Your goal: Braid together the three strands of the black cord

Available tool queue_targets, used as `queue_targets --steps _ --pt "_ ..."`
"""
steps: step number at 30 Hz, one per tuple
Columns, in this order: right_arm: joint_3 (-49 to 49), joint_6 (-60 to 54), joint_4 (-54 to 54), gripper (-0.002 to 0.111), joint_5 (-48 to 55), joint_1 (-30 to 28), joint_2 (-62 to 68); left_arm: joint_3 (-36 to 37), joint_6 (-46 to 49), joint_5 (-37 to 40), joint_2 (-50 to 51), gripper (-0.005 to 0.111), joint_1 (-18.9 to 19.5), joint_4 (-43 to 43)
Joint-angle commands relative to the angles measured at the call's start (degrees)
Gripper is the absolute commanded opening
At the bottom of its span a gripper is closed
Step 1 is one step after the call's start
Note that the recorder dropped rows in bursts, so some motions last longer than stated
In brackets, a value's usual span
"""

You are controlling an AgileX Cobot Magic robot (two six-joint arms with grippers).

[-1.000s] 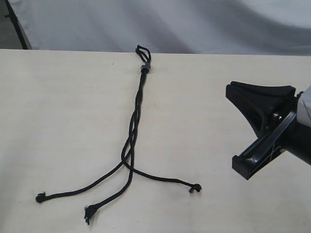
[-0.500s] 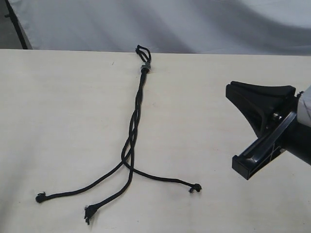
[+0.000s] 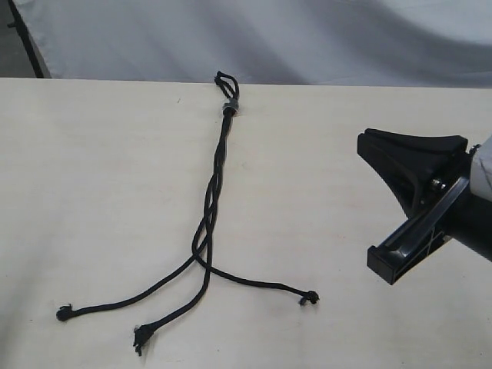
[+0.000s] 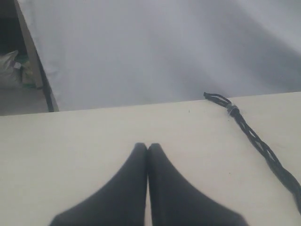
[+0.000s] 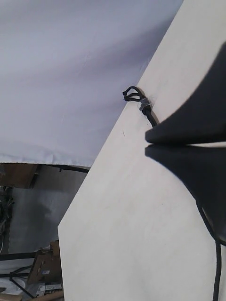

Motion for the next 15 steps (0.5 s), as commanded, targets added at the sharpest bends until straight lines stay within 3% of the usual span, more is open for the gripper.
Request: queue_targets --steps 1,15 --pt "0.22 0.20 -0.47 0.000 -0.40 -0.46 -0.39 0.20 0.02 0.96 -0.22 0.000 0.15 -0.75" --pt "0.22 0.20 -0.47 0.000 -0.40 -0.46 -0.39 0.20 -1.30 3.89 -0.22 0.000 0.15 -0.90"
